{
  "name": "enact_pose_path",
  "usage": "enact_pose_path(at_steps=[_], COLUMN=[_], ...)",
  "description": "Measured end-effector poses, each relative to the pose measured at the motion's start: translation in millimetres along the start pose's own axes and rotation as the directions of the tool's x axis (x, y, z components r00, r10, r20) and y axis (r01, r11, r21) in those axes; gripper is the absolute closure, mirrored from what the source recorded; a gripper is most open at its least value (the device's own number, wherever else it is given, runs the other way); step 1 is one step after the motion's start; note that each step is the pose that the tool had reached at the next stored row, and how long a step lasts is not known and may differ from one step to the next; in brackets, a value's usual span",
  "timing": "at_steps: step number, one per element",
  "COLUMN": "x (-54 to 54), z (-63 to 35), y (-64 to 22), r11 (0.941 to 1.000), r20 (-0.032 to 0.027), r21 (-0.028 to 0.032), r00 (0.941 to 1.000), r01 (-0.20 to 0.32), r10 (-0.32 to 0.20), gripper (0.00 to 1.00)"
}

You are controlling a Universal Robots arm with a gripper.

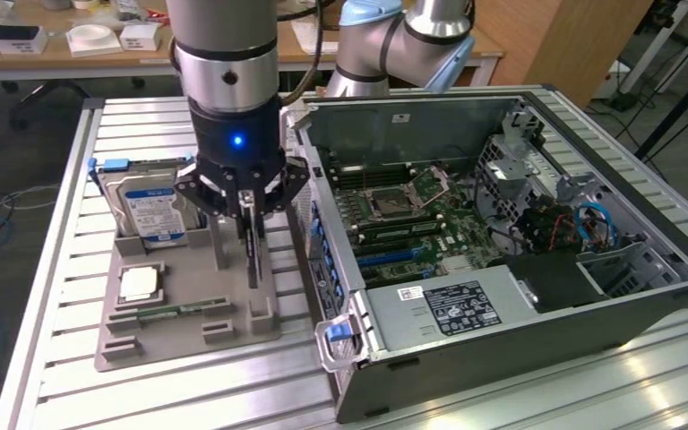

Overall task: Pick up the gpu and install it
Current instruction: 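Pick up the gpu and move the gpu toward the slot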

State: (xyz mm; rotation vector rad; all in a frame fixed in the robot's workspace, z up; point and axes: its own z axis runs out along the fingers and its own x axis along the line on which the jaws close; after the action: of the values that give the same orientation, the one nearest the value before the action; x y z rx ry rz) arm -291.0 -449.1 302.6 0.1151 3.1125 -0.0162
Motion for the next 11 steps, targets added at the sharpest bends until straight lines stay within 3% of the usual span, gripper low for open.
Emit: enact_pose_path(at_steps=[2,3,11], x=[-0.2,-0.5,-1.4], z=[-5.7,-16.8,-50.1], y=[-0.1,-0.2,-0.5], r11=[1.0000,1.0000,1.0000], r20=[0.0000,-0.0001,0.0000], r21=[0.0000,0.0001,0.0000], r00=[1.0000,1.0000,1.0000], r01=[0.000,0.000,0.000], r10=[0.000,0.000,0.000], gripper=[0.74,0.74,0.74])
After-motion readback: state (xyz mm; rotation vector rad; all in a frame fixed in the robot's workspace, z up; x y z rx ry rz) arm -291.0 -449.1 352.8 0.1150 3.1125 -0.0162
